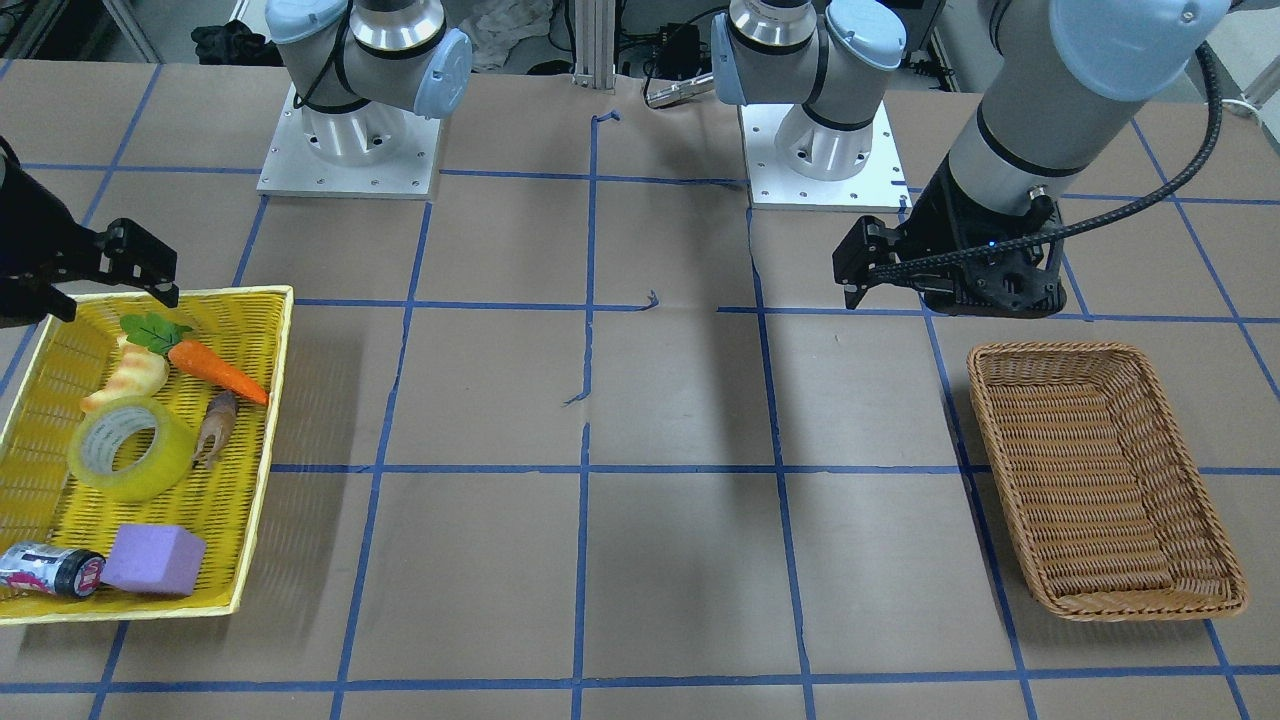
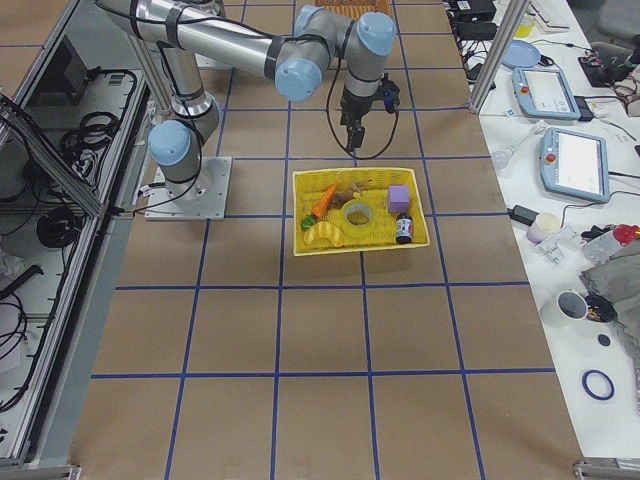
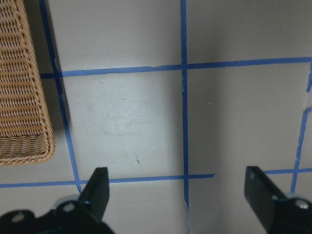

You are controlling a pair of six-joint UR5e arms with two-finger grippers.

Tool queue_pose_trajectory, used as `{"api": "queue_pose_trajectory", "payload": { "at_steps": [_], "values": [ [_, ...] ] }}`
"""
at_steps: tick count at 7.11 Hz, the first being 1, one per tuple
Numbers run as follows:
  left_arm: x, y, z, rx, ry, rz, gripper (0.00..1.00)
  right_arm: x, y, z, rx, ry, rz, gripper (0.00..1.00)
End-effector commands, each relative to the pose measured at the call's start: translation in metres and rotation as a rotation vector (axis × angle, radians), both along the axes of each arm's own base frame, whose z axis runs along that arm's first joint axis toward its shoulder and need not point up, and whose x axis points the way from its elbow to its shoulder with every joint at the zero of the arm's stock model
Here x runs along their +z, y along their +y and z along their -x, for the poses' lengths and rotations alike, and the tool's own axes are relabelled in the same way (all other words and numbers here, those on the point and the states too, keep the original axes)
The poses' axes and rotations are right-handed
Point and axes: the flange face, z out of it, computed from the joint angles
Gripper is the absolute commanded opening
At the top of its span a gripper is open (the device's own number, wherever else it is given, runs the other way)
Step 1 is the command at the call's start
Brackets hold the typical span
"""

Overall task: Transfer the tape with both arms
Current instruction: 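Lower the right gripper into the yellow basket onto the tape roll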

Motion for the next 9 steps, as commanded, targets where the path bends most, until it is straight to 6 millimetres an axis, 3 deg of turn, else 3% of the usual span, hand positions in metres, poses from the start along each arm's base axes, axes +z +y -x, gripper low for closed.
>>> {"api": "queue_pose_trajectory", "payload": {
  "at_steps": [1,4,7,9],
  "values": [
    [-0.001,0.0,0.0,0.0,0.001,0.001,1.0,-0.071,0.0,0.028,0.186,-0.014,0.057,1.0],
    [-0.008,-0.002,0.0,0.002,0.0,0.019,1.0,-0.148,-0.005,0.032,0.228,0.017,0.093,1.0],
    [-0.009,-0.002,0.0,0.0,0.0,0.017,1.0,-0.168,-0.012,0.037,0.224,0.017,0.086,0.95],
    [-0.009,-0.002,0.0,0.0,0.0,0.016,1.0,-0.182,-0.012,0.043,0.209,0.005,0.059,0.85]
  ]
}}
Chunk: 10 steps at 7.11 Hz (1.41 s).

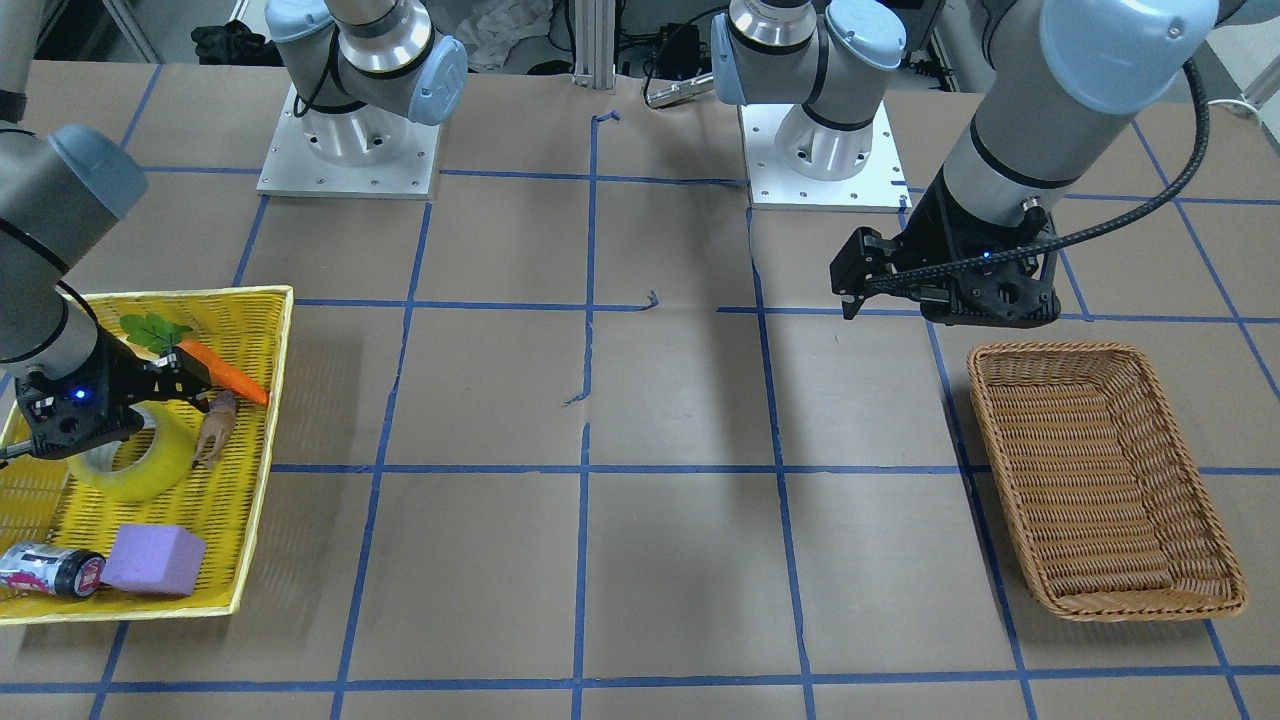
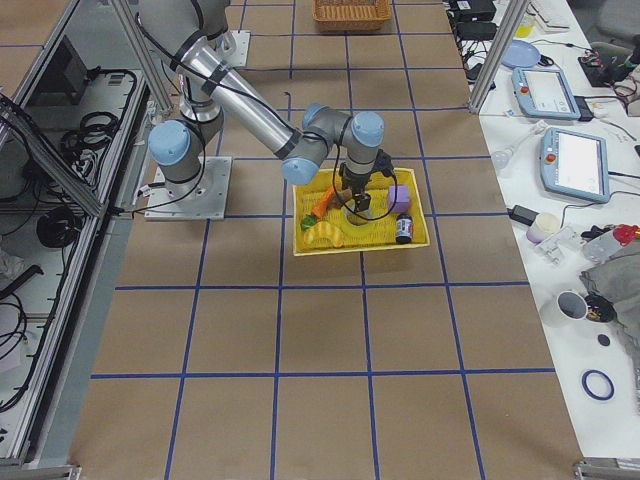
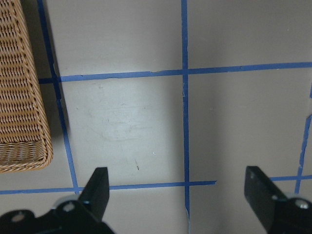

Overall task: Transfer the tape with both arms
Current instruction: 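Lower the right gripper into the yellow basket onto the tape roll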

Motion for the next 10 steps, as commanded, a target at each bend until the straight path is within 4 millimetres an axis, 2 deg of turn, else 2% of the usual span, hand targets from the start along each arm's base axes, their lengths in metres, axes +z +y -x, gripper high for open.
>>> {"api": "queue_pose_trajectory", "payload": {
  "at_steps": [1,3,5,6,9,10],
  "values": [
    [-0.001,0.0,0.0,0.0,0.0,-0.001,1.0,-0.011,0.001,0.006,-0.016,-0.007,-0.019,0.84],
    [-0.001,0.0,0.0,-0.004,0.0,-0.003,1.0,-0.017,0.001,0.006,-0.02,-0.013,-0.031,0.8],
    [-0.001,0.0,0.0,-0.003,0.0,-0.003,1.0,-0.013,-0.002,0.009,-0.033,-0.002,-0.028,0.13],
    [-0.001,0.0,0.0,-0.006,-0.001,-0.003,1.0,-0.011,-0.001,0.012,-0.032,0.024,-0.04,0.0],
    [-0.001,0.0,0.0,-0.001,0.0,-0.003,1.0,0.005,-0.003,0.014,-0.03,0.048,-0.036,0.0],
    [-0.001,0.0,0.0,-0.001,0.0,-0.003,1.0,0.026,-0.002,0.013,-0.032,0.061,-0.013,0.0]
  ]
}}
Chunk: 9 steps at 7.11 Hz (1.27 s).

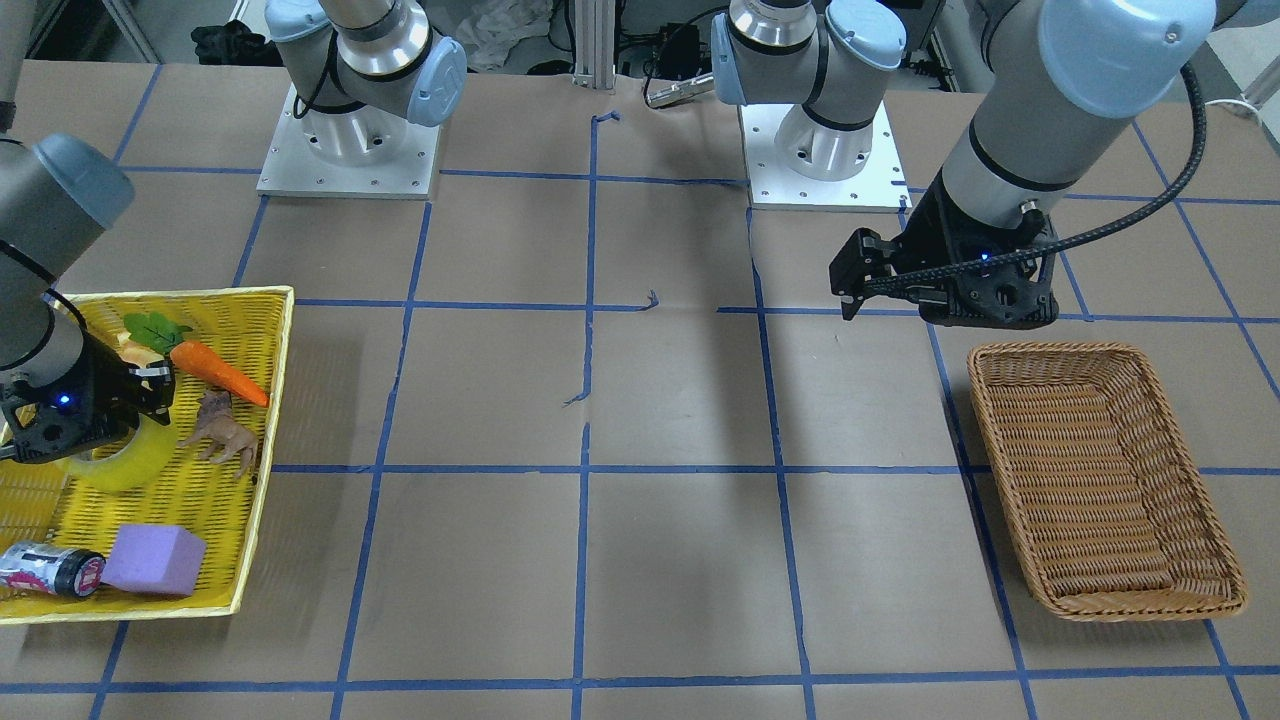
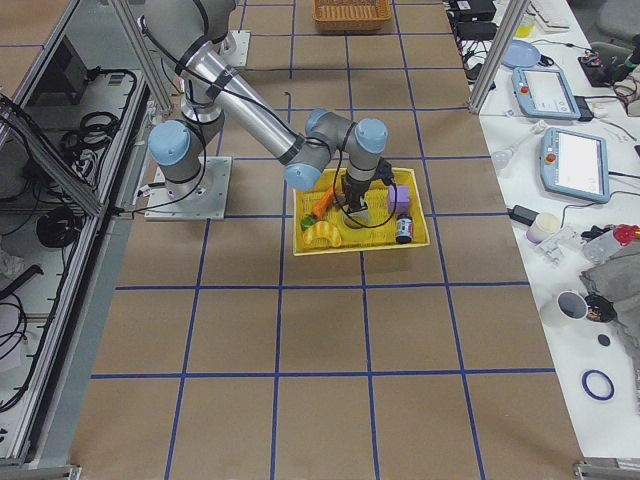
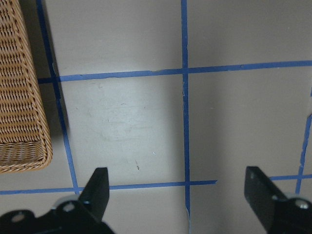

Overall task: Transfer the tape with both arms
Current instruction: 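Lower the right gripper into the yellow basket onto the tape roll, then close the right gripper on the tape roll's rim and lift it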

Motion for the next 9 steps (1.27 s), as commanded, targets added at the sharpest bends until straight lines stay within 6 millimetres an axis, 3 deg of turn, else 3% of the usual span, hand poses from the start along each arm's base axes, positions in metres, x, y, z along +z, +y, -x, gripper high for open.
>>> {"api": "queue_pose_trajectory", "payload": {
  "at_steps": [1,3,4,7,9],
  "values": [
    [0.0,0.0,0.0,-0.001,0.0,0.0,1.0,0.05,0.003,-0.004,-0.002,0.014,0.024,0.0],
    [0.001,0.0,0.0,-0.007,-0.001,0.003,1.0,0.112,0.006,-0.017,0.002,-0.008,0.008,0.0],
    [0.0,0.0,-0.001,-0.012,-0.001,0.001,1.0,0.124,0.0,-0.043,-0.061,-0.031,0.005,0.0],
    [0.0,0.0,-0.001,-0.015,-0.001,0.001,1.0,0.113,-0.004,-0.243,-0.192,-0.056,0.027,0.0],
    [0.001,-0.001,-0.002,-0.013,-0.001,0.007,1.0,0.088,0.017,-0.354,-0.231,-0.039,0.024,0.0]
  ]
}}
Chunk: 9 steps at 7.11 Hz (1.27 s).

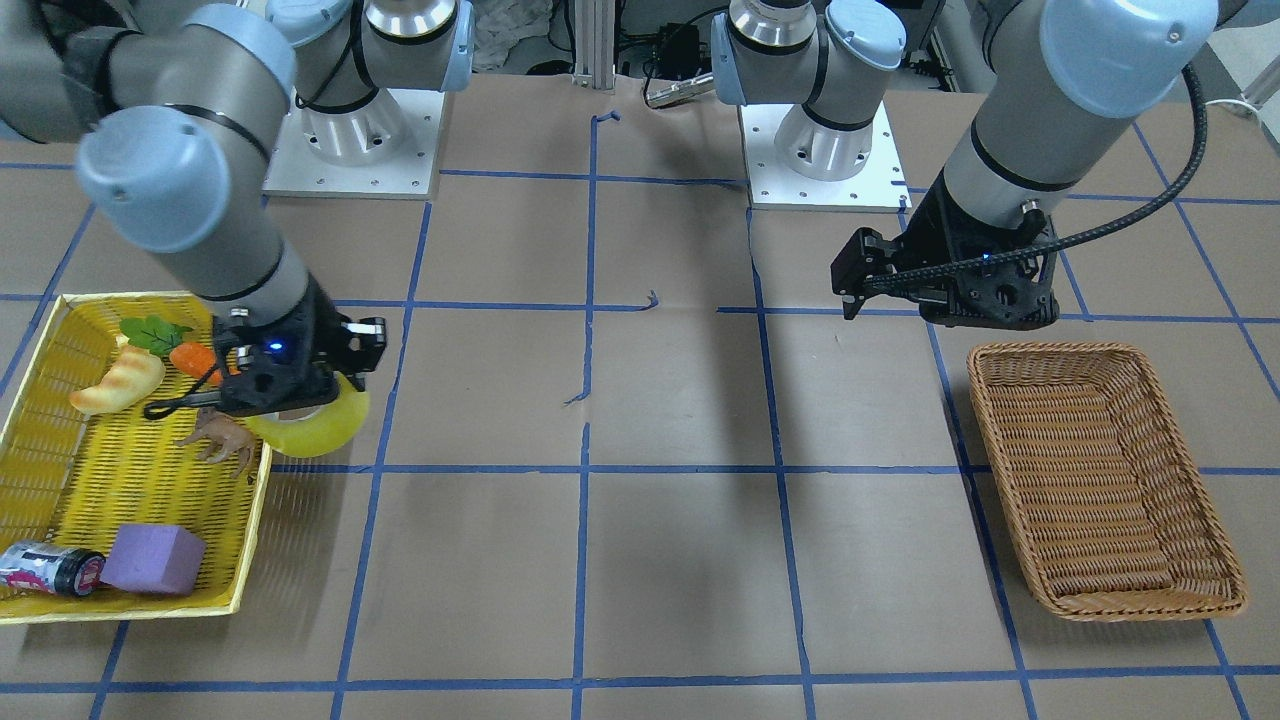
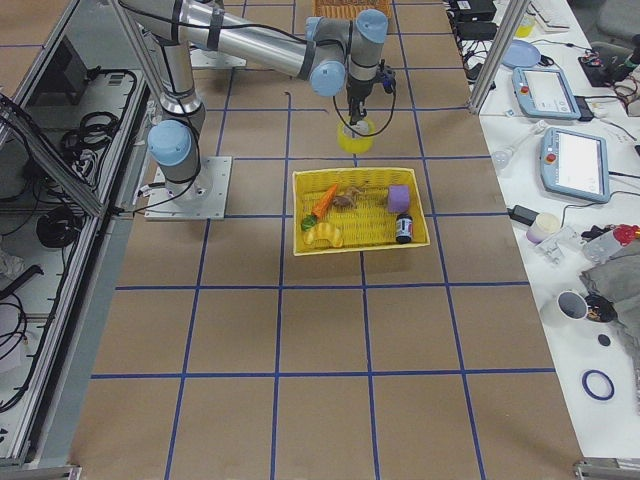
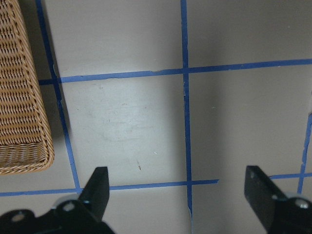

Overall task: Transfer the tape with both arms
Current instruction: 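Carry the tape roll with the right gripper to the table center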

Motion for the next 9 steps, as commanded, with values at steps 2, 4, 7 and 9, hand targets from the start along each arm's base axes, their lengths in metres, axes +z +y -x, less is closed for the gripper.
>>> {"api": "queue_pose_trajectory", "payload": {
  "at_steps": [2,4,7,9],
  "values": [
    [-0.004,-0.004,-0.003,0.004,0.0,0.005,1.0,-0.033,0.041,-0.14,-0.085,0.015,-0.001,0.0],
    [-0.005,-0.007,-0.003,0.004,-0.001,0.008,1.0,-0.056,0.067,-0.201,-0.155,0.009,-0.002,0.0],
    [-0.008,-0.008,-0.005,0.006,-0.003,0.003,1.0,-0.107,0.086,-0.253,-0.167,0.014,-0.015,0.0],
    [-0.008,-0.009,-0.005,0.006,-0.002,0.001,1.0,-0.109,0.094,-0.268,-0.17,-0.047,-0.051,0.0]
  ]
}}
